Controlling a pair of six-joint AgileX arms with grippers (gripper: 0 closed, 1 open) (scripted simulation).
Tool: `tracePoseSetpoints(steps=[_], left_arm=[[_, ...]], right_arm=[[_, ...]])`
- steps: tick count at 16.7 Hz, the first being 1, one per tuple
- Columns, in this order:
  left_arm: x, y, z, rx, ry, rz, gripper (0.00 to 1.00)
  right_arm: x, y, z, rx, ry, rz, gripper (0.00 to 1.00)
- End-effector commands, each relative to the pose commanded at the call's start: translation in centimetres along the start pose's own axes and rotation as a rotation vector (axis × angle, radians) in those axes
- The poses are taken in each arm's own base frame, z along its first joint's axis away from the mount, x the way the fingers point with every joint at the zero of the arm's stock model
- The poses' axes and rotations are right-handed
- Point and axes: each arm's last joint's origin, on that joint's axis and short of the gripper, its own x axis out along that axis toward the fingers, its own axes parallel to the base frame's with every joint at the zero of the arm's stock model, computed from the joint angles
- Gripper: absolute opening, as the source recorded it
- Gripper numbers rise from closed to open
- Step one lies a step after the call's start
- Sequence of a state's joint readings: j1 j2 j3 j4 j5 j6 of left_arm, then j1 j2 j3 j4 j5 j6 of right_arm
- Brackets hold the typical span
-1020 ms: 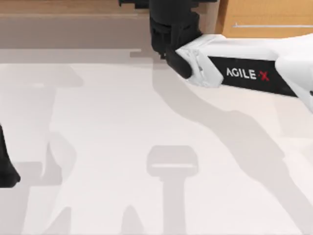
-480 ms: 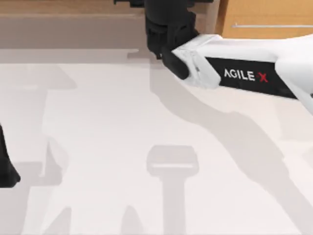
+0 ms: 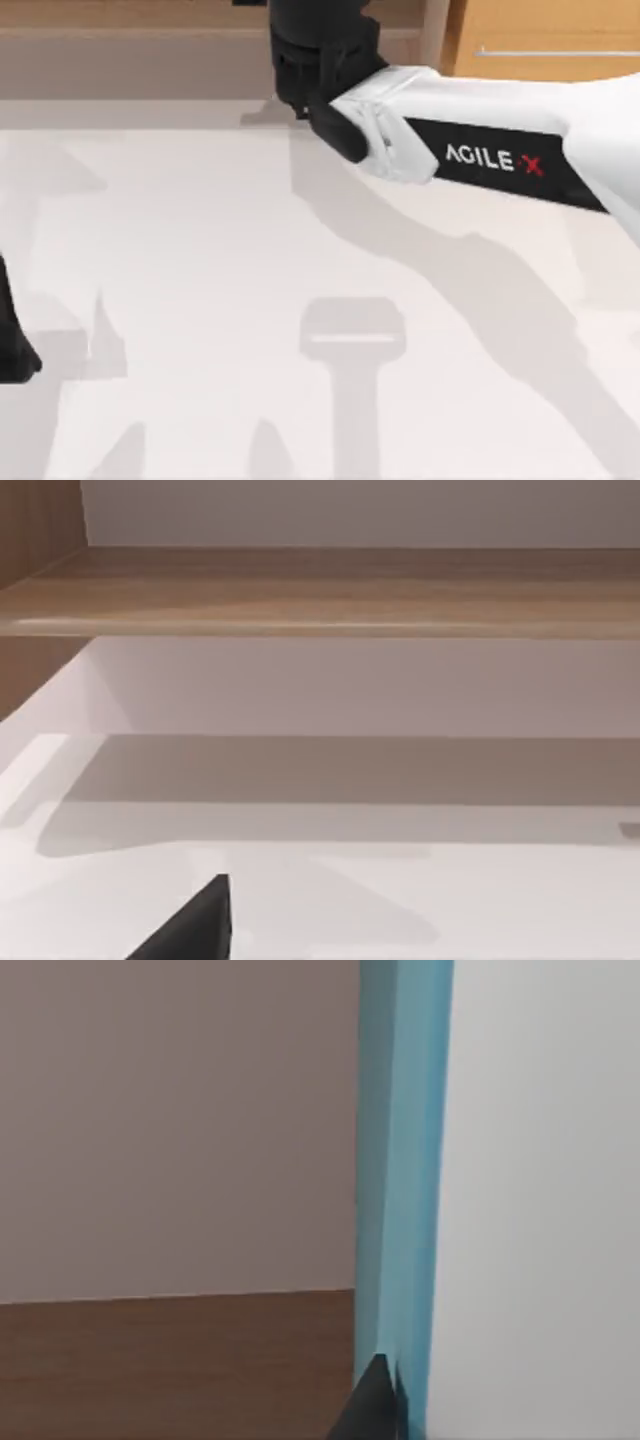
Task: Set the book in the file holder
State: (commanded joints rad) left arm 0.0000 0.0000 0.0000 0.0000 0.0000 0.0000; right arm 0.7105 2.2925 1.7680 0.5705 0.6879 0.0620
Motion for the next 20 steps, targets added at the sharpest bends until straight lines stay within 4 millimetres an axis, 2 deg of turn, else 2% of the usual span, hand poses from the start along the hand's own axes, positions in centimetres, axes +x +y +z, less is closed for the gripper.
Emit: tracePoseSetpoints(steps=[4,11,16,20], left_arm=[[0.0,0.0,0.0,0.0,0.0,0.0,1.0],[0.0,0.0,0.0,0.0,0.0,0.0,1.0],[0.0,0.0,0.0,0.0,0.0,0.0,1.0],[0.0,0.0,0.0,0.0,0.0,0.0,1.0]], right_arm=[[2.0,-2.6,-0.9,-0.09,0.028,-0.055,0.0],[1.7,-2.6,-0.5,-0.07,0.021,-0.042,0.0],[0.3,-3.7,0.3,0.079,0.028,0.078,0.0],[-2.1,-5.7,0.8,0.243,0.087,0.234,0.0]])
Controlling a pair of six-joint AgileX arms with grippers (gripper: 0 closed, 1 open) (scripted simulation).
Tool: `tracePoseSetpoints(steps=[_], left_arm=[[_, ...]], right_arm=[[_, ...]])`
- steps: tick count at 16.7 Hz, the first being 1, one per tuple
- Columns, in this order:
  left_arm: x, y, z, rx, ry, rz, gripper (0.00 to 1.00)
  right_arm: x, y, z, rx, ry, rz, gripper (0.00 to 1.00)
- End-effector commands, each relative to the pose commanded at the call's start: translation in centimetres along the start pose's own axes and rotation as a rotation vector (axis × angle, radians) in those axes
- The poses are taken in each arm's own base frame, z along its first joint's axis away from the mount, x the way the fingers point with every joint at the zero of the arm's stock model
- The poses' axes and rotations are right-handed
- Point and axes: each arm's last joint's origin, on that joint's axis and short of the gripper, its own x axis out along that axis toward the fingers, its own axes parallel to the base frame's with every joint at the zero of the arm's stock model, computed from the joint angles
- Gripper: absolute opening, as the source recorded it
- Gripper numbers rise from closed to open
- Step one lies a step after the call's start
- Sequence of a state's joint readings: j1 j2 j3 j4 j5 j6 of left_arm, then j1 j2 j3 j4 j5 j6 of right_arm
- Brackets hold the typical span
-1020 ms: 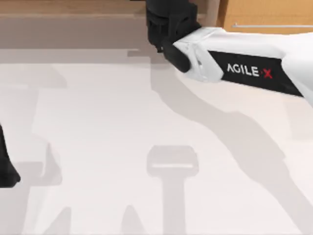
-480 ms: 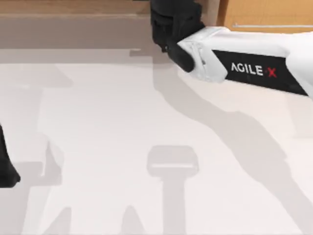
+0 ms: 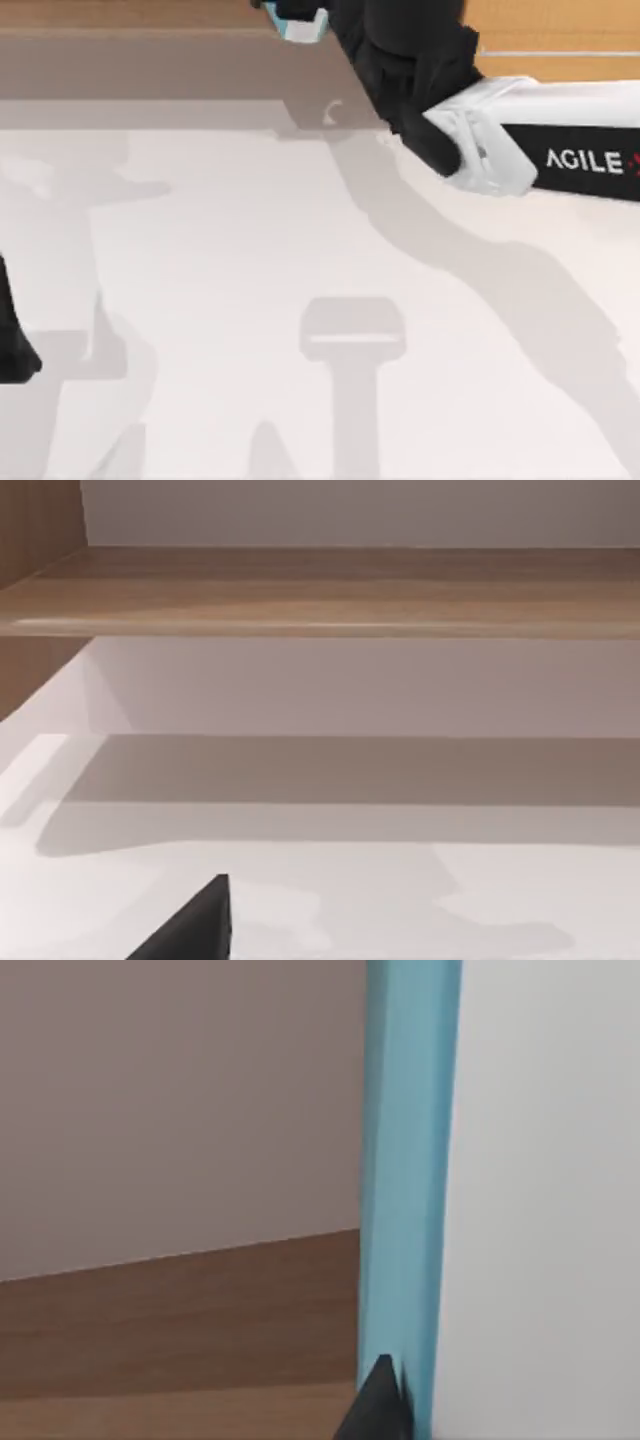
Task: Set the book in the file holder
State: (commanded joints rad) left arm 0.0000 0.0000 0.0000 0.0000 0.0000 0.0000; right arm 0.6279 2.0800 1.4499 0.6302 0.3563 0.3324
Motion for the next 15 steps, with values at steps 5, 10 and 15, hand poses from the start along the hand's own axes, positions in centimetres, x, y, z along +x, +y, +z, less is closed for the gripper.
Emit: tracePoseSetpoints(steps=[5,10,15], left_arm=[[0.0,0.0,0.0,0.0,0.0,0.0,1.0],[0.0,0.0,0.0,0.0,0.0,0.0,1.0],[0.0,0.0,0.0,0.0,0.0,0.0,1.0]], right_arm=[[-5.2,-2.9,0.9,0.215,0.146,0.186,0.0],[-11.1,-9.5,-1.4,0.441,0.396,0.198,0.0],[-15.9,-17.7,-2.6,0.731,0.51,0.035,0.0]])
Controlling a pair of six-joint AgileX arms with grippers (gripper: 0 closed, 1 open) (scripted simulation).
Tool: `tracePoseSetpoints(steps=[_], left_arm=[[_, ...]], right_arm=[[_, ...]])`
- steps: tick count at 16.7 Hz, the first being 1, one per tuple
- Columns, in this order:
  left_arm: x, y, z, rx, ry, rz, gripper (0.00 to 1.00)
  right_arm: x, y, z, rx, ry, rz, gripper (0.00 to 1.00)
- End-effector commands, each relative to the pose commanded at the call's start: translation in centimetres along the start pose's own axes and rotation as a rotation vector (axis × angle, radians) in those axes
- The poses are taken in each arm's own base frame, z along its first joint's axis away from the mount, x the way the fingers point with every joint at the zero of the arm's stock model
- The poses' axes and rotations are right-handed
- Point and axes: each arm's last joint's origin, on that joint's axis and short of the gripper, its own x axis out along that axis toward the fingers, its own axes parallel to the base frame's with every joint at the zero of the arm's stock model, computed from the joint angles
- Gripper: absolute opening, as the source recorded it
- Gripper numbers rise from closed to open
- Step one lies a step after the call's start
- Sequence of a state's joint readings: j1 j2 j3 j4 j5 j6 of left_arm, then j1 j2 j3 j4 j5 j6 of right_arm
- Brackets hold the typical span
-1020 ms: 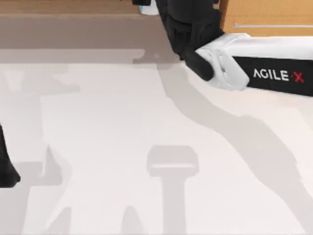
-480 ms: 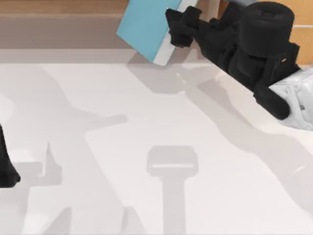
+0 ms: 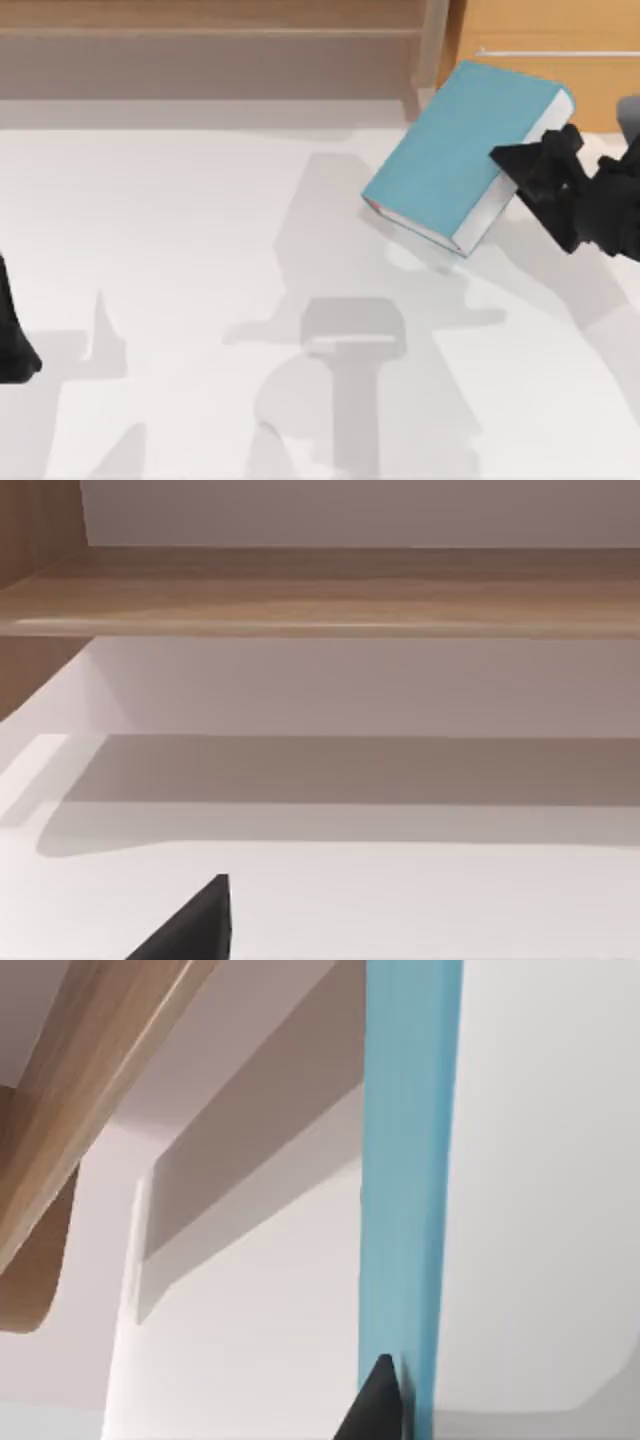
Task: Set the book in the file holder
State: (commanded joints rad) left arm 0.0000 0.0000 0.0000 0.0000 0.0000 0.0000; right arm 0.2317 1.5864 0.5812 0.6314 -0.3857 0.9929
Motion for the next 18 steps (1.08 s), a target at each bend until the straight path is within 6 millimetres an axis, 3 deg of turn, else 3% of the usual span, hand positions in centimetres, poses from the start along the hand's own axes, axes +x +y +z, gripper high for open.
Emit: tracePoseSetpoints(steps=[6,12,15,18], left_arm=[[0.0,0.0,0.0,0.0,0.0,0.0,1.0],[0.0,0.0,0.0,0.0,0.0,0.0,1.0],[0.0,0.0,0.0,0.0,0.0,0.0,1.0],[0.0,0.0,0.0,0.0,0.0,0.0,1.0]], right_arm=[[-5.9,-6.4,7.2,0.365,-0.269,-0.081,0.0],[-11.0,-10.5,15.8,0.548,-0.594,-0.066,0.0],[-11.7,-12.3,18.5,0.594,-0.664,-0.061,0.0],[-11.0,-13.5,19.5,0.624,-0.669,-0.066,0.0]])
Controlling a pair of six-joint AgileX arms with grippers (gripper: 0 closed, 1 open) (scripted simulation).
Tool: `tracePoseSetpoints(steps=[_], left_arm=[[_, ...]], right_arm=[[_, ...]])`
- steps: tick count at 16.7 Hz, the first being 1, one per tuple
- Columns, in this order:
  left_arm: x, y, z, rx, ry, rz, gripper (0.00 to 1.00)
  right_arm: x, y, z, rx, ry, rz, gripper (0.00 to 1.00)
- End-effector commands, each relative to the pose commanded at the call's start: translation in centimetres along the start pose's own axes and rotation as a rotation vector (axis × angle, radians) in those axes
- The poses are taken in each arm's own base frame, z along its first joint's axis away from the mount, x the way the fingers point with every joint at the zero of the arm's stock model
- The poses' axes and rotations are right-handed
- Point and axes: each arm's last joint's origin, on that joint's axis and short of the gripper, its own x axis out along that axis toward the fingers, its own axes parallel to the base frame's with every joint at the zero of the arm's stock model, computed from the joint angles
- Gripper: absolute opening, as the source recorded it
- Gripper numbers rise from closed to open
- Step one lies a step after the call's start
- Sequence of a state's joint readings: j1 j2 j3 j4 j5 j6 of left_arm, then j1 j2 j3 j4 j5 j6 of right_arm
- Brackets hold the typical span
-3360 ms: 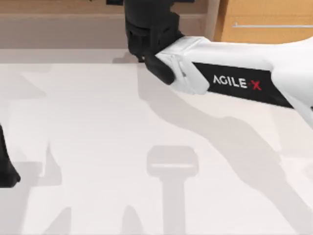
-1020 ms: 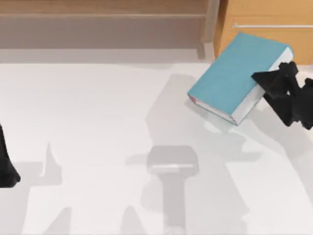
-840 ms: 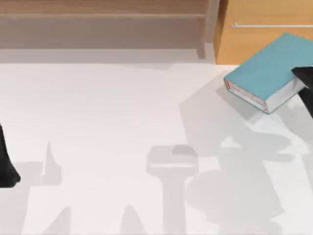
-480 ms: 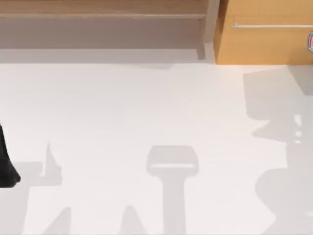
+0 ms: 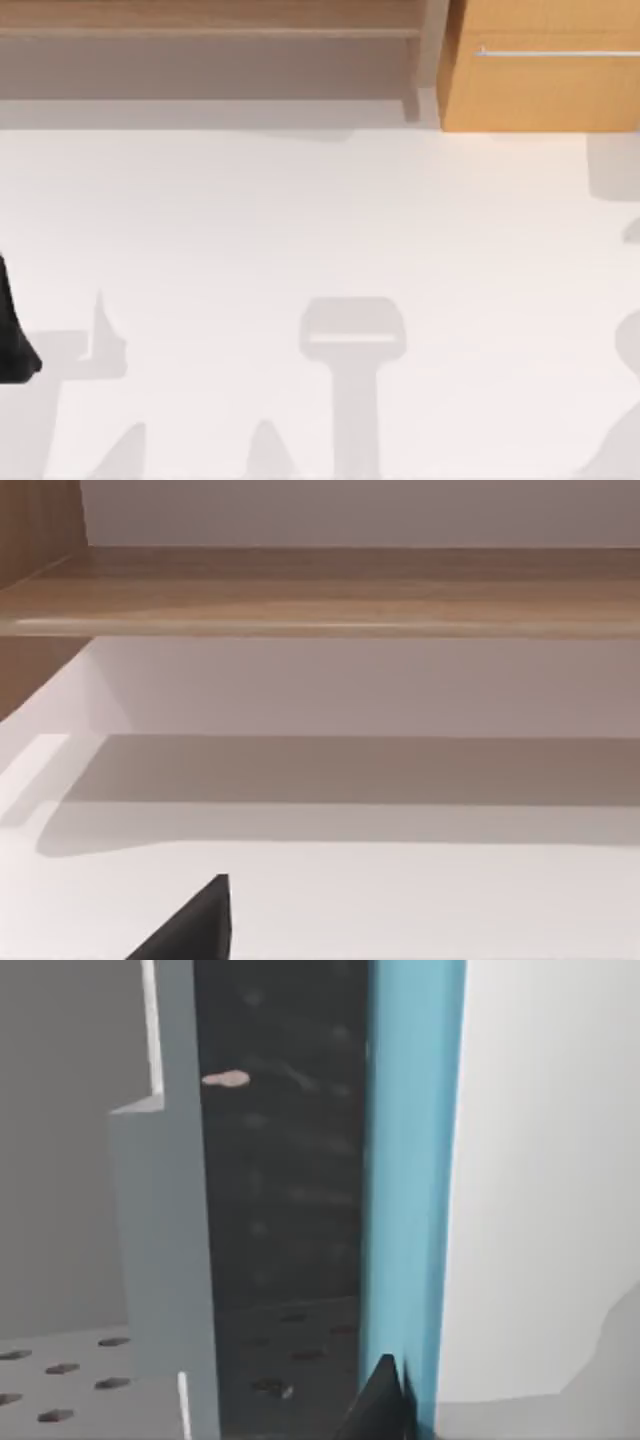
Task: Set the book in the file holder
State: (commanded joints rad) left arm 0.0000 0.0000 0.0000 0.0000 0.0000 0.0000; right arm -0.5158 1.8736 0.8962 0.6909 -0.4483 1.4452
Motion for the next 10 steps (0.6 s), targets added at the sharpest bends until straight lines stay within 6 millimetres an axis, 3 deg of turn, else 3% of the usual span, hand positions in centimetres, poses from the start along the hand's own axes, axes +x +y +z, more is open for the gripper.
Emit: tracePoseSetpoints(steps=[7,10], left_arm=[[0.0,0.0,0.0,0.0,0.0,0.0,1.0],[0.0,0.0,0.0,0.0,0.0,0.0,1.0]], right_arm=[[0.2,-0.1,0.0,0.005,0.002,-0.003,0.0],[1.4,0.0,0.1,0.007,0.001,-0.004,0.0]])
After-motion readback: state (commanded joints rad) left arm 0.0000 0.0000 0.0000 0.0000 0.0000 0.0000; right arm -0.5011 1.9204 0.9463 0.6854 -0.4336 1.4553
